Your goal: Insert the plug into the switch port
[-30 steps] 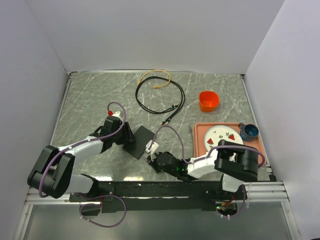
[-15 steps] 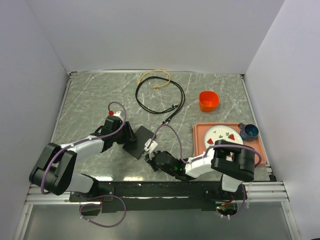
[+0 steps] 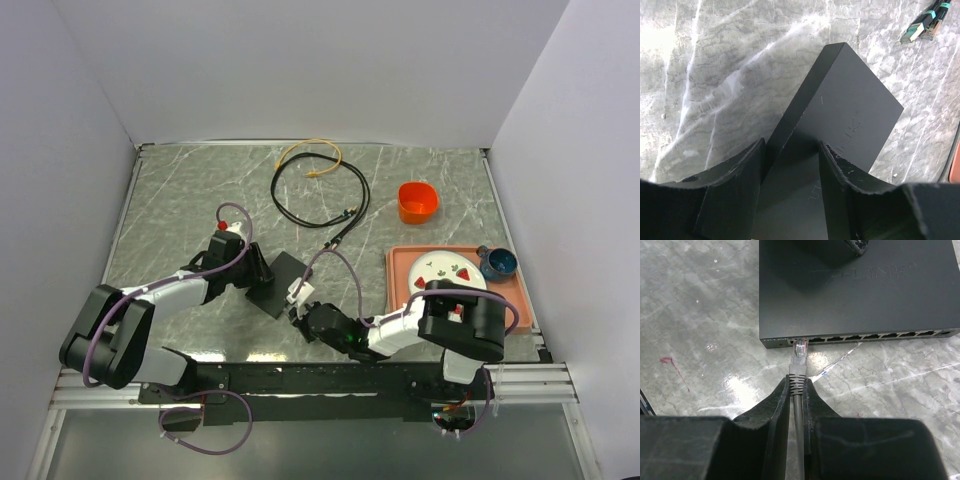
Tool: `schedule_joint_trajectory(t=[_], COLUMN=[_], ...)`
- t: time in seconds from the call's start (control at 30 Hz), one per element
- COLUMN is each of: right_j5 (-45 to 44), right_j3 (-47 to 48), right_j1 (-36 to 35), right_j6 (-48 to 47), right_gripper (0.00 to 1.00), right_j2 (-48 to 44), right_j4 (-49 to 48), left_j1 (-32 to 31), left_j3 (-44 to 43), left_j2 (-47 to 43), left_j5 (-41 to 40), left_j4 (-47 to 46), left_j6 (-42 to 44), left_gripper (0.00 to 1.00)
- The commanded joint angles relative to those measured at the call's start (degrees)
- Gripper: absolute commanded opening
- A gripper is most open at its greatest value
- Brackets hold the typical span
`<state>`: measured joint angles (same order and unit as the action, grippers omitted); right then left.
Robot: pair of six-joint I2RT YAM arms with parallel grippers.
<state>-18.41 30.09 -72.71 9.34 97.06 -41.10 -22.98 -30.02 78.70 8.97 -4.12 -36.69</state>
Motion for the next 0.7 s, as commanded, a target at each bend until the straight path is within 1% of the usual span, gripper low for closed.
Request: schedule_joint_trajectory(t=[0.0,0.17,0.27,0.43,0.67], right_j5=[-2.94,-3.56,-3.39,-2.50,-3.12], right_j3=[2.70,2.70,1.91,2.52,1.47], right_j1=[-0.24,-0.16,-0.15,-0.24,-0.42], right_j6=[0.50,-0.20,-1.51,-1.08,-0.03], right_gripper=[0.00,0.00,0.00,0.00,0.00], right_j2=[1.12,2.52,3.14,3.58,2.26], right_j4=[-3.11,-6.53,-10.83,-11.19,-10.93], left_j1=[-0.22,-0.22,-0.22,-0.22,-0.22], left_j3=[-0.22,0.66,1.19,1.54,1.90], left_j2=[1.02,1.37,1.64,2.16,2.95], left_j5=[3.15,5.44,6.14,7.54,7.37], left_j4=[-0.45,-2.56,-3.17,-4.31,-4.76], left_j6=[-1.02,-2.16,-2.51,-3.21,-3.83], left_gripper=[0.51,0.50,0.50,0.49,0.49])
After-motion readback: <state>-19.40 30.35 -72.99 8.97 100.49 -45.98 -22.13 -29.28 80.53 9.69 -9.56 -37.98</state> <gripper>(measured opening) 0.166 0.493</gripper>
